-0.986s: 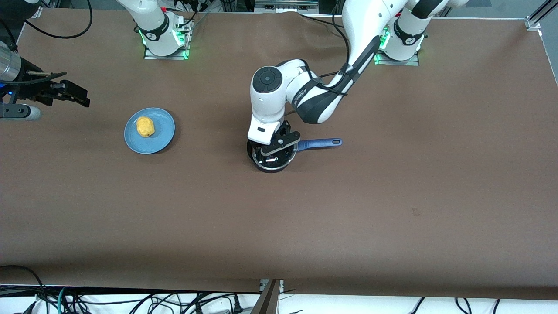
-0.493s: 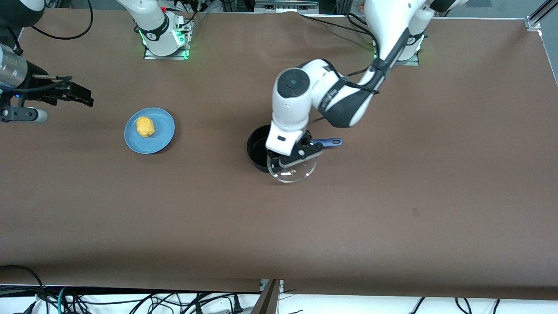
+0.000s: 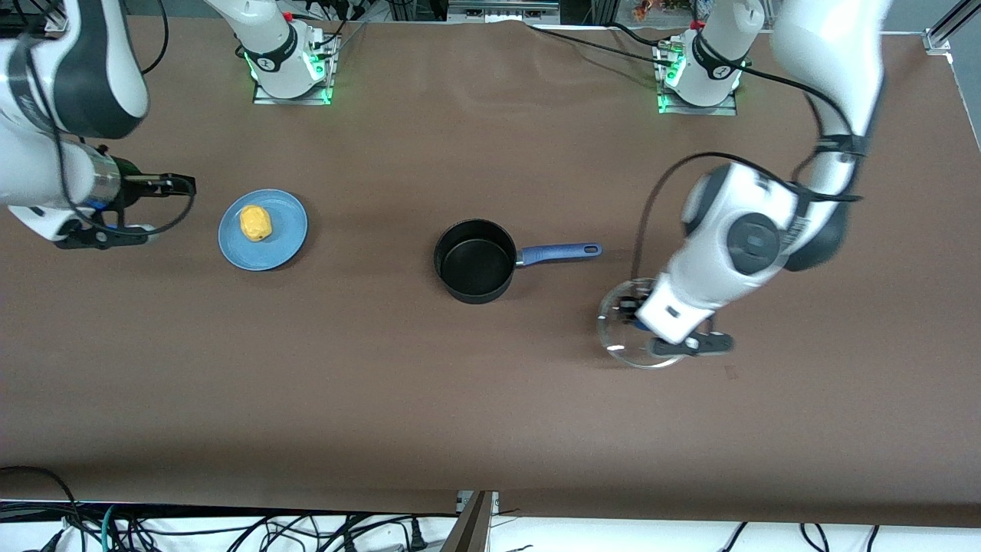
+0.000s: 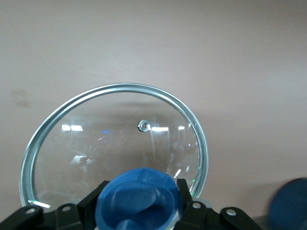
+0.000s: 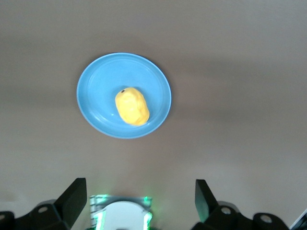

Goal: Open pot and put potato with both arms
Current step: 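Lift the lid off the saucepan while the right gripper reaches the potato, then set the lid down with the left gripper while the right grasps potato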

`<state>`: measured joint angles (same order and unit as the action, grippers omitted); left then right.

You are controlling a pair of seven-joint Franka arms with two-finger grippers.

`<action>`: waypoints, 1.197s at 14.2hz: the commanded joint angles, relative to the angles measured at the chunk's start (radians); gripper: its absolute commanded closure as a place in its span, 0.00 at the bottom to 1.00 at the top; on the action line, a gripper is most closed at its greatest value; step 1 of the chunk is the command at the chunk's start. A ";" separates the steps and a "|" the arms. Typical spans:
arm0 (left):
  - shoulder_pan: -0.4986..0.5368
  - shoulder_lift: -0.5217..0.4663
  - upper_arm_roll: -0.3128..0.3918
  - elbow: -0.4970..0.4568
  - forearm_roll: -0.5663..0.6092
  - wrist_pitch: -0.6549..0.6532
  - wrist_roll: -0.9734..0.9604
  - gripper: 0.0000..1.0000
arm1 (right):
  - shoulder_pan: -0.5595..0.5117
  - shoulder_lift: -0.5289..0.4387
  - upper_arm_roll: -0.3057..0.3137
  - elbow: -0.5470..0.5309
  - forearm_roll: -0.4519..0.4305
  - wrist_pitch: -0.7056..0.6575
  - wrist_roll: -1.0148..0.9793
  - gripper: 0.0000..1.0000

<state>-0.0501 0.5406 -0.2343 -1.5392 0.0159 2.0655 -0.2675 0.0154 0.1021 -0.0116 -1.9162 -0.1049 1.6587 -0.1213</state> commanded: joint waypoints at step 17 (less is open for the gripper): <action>0.181 -0.072 0.184 -0.240 -0.271 0.063 0.573 0.00 | -0.006 0.100 0.008 -0.563 -0.027 0.836 -0.126 0.70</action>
<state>0.1595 0.5740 -0.0582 -1.7721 -0.2587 2.2168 0.3927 0.0156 0.1970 -0.0068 -2.4820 -0.1201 2.4781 -0.2411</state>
